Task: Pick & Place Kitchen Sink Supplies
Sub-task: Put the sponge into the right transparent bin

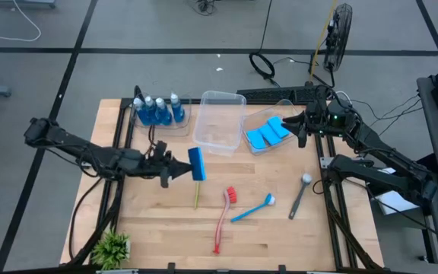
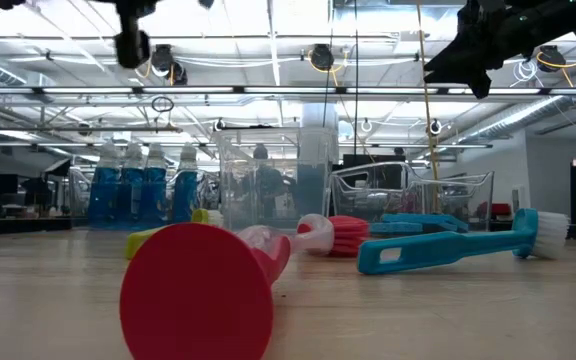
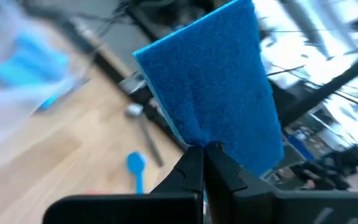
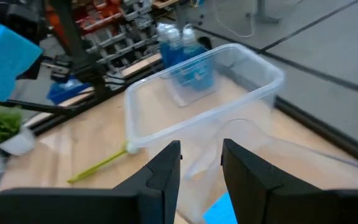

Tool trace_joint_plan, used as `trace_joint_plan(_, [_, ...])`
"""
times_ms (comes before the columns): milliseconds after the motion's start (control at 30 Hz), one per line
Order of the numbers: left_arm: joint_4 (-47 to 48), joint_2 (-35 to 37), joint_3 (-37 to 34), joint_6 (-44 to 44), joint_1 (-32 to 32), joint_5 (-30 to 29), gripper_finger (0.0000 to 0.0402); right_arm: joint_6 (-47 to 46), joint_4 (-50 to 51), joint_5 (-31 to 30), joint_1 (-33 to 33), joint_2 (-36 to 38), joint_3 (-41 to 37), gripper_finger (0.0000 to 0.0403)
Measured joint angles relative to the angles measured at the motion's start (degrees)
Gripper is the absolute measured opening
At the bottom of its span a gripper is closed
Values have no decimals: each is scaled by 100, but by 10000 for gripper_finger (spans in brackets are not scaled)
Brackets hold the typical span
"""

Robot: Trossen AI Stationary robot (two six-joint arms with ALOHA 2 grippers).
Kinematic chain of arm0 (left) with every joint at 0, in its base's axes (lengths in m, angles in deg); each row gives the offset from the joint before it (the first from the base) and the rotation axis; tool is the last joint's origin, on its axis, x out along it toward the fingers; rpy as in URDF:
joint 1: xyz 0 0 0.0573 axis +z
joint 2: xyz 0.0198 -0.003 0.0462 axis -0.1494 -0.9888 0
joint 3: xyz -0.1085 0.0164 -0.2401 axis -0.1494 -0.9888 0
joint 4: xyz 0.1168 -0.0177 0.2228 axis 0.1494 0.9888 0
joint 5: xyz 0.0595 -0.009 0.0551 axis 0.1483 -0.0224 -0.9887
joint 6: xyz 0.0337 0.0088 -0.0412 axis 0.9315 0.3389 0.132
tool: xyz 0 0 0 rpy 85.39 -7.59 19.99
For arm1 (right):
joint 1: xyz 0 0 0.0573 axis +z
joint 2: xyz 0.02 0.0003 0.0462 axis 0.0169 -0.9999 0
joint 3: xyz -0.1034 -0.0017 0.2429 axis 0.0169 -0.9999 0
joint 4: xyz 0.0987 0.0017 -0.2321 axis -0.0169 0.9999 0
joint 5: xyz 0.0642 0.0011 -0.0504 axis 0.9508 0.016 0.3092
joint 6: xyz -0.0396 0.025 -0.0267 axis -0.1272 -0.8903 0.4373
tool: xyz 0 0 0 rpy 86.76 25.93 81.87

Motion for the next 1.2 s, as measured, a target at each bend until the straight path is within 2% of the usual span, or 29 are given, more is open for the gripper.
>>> trace_joint_plan(233, [-1073, -45, 2, 949, 346, 982, 0, -52, -111, 935, 0, -75, 0, 105])
trace_joint_plan(500, [-1999, -45, 4, 1779, 542, 1879, 0, -224, -491, 950, 0, -122, 0, 105])
trace_joint_plan(600, [-2371, -39, 4, 2118, 548, 2031, 0, -222, -578, 948, 0, -125, 0, 105])
trace_joint_plan(700, [-2362, -41, 4, 2157, 548, 1949, 0, -217, -649, 949, 0, -125, 0, 105])
trace_joint_plan(867, [-1456, -41, 7, 1403, 576, 995, 0, -329, -712, 950, 30, -152, 0, 105])
trace_joint_plan(1000, [-667, -43, 4, 672, 762, 369, 0, -517, -1096, 950, 306, -284, 0, 109])
trace_joint_plan(1200, [-256, -450, 319, 484, 1125, 151, 0, -477, -1793, 919, 874, -631, 0, 116])
